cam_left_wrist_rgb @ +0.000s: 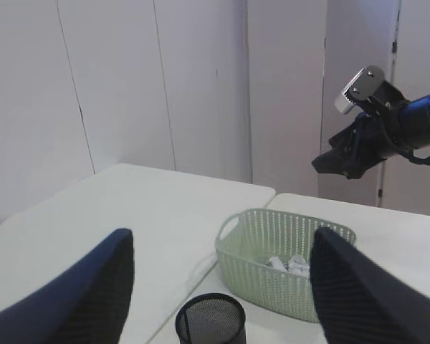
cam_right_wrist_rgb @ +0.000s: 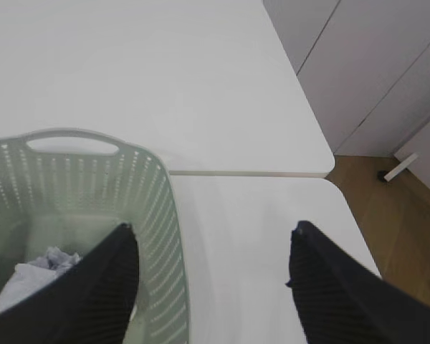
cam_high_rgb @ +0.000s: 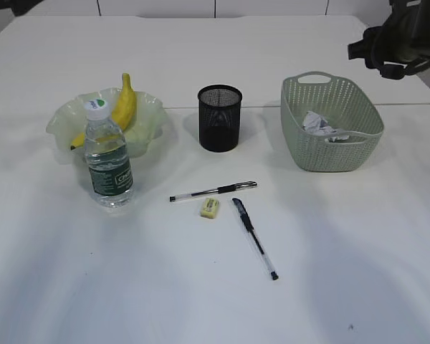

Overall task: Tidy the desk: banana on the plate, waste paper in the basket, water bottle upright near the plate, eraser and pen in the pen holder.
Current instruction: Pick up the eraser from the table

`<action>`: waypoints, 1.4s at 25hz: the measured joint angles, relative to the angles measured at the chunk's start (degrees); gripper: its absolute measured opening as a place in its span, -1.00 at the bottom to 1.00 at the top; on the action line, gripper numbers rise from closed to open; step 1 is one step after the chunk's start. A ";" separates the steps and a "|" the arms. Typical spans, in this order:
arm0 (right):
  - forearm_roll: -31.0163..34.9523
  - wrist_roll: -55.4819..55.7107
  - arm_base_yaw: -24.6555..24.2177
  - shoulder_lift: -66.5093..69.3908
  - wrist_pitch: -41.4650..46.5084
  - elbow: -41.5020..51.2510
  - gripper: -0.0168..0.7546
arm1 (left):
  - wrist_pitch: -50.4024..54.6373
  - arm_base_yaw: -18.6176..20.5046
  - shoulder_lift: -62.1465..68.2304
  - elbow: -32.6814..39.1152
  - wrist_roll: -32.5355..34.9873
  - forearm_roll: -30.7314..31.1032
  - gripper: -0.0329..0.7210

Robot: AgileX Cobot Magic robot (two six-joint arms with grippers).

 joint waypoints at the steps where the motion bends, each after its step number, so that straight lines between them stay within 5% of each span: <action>1: 0.00 0.00 0.42 -0.47 0.00 0.00 0.32 | 0.00 0.00 -0.78 0.00 0.00 0.00 0.51; 21: 0.00 0.07 19.52 -7.97 -0.40 9.93 0.32 | -2.21 0.00 -5.62 0.00 -6.24 6.24 0.32; 35: -0.22 12.95 21.14 -21.69 13.47 20.33 0.32 | -0.91 1.26 -5.72 0.00 -7.03 7.01 0.23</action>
